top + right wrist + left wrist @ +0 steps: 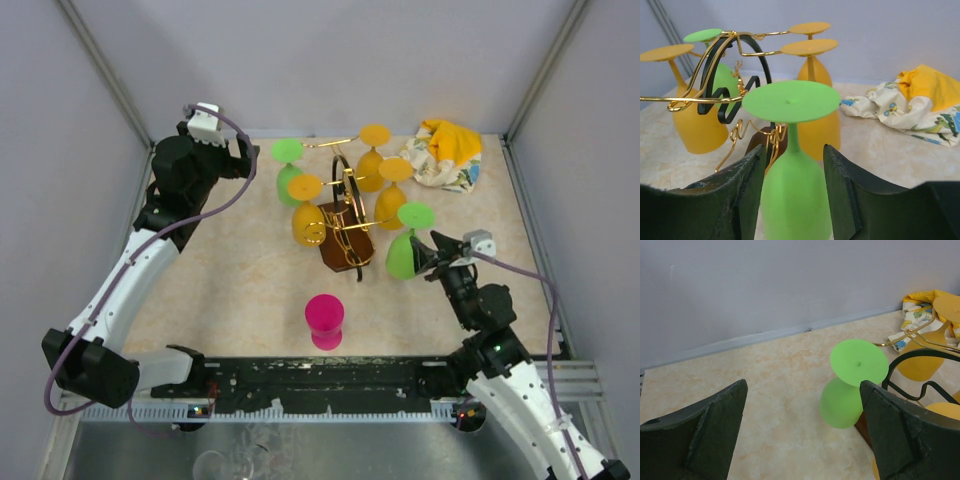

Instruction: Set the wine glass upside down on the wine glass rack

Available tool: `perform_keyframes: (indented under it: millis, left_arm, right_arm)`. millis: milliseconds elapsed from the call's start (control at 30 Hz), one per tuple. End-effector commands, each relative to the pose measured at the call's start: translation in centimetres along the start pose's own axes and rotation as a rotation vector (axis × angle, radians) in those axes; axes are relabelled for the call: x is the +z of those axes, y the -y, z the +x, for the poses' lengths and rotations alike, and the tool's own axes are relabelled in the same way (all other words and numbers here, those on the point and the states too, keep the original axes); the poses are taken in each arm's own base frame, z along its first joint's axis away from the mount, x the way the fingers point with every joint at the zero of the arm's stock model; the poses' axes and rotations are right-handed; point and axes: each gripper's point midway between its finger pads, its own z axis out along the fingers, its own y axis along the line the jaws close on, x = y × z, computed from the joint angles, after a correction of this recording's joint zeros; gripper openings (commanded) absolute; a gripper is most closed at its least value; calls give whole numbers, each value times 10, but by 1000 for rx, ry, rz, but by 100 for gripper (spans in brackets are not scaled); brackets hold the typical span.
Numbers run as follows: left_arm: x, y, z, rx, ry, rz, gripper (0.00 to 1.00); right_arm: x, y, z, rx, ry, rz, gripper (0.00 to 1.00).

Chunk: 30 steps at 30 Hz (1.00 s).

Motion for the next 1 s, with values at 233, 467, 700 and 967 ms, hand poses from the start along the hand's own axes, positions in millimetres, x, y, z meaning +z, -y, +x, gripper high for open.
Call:
perform_keyframes:
  millis: [233, 467, 700, 967]
  left_arm:
    - [-5, -4, -8, -7, 9, -12, 99]
    - [-29, -4, -36, 1, 56, -7, 99]
    - [-50, 37, -73, 59, 114, 222, 99]
    - [-84, 121, -75, 148, 109, 520, 100]
  right_arm:
    - [-42, 66, -36, 112, -11, 419, 51]
    - [-57, 111, -29, 88, -91, 761, 61]
    - [-27, 119, -24, -65, -282, 856, 70]
    - [-9, 146, -35, -18, -333, 836, 70]
